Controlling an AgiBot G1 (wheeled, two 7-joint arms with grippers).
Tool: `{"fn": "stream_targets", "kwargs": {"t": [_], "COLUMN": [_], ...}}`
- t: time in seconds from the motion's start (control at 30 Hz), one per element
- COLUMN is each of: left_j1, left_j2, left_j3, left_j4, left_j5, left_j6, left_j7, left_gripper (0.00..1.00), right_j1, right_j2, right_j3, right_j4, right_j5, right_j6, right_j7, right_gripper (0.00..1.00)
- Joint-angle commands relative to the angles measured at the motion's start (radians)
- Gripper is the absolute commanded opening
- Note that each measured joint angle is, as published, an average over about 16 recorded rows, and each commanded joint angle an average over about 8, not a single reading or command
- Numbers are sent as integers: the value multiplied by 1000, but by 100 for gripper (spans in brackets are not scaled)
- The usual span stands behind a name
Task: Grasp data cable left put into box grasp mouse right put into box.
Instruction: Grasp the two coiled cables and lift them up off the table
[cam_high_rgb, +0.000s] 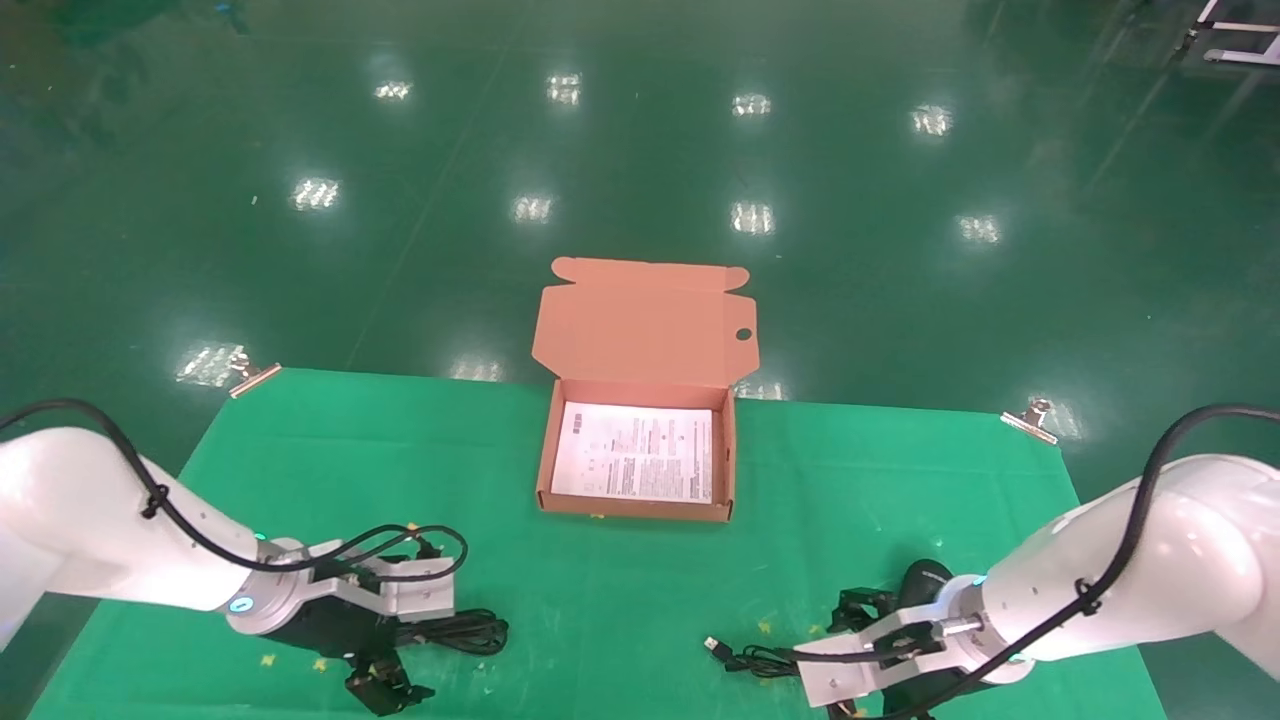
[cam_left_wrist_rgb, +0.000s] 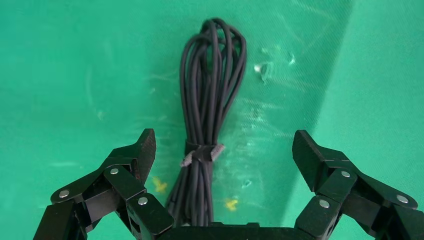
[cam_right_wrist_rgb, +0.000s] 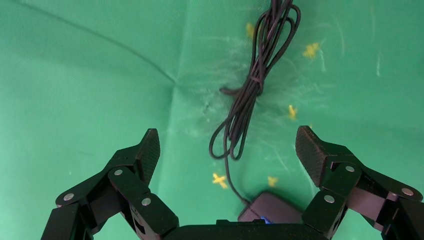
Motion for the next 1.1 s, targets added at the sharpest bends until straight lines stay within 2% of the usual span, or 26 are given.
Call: {"fn": "stream_targets", "kwargs": {"t": [0.03,0.13,0.2,0.3,0.33,0.4,0.43,0.57,0.6,1.1], "left_j1": [-5,-10,-13,-17,-18,-21,-23,-27,-27,-24], "left_j2": [9,18,25,33,35,39,41,46,47,42], "left_j3": [0,-1,-1,-3,-3,-5,-5,-6,-6,-6], "left_j4": [30,65,85,112,118,135,142,158,161,146], "left_j5": [-1,-2,-4,-7,-8,-11,-11,-12,-12,-13], "left_j6": [-5,-15,-22,-31,-33,-36,-38,-42,-42,-40], "left_j7": [14,39,58,84,91,104,109,116,118,111], "left_gripper": [100,100,82,45,32,7,2,0,0,0], "right_j1": [-8,-20,-27,-37,-38,-43,-45,-52,-53,-48], "right_j2": [-7,-17,-23,-33,-35,-40,-41,-43,-44,-41], "right_j3": [1,-1,-3,-6,-7,-8,-8,-9,-9,-9], "right_j4": [-9,-24,-36,-55,-60,-70,-73,-81,-82,-75], "right_j5": [0,-6,-11,-20,-22,-27,-29,-32,-33,-30], "right_j6": [12,31,41,55,58,66,70,79,81,73], "right_j7": [-4,-8,-8,-6,-5,-5,-5,-7,-7,-5], "right_gripper": [100,100,100,98,90,65,53,4,0,0]}}
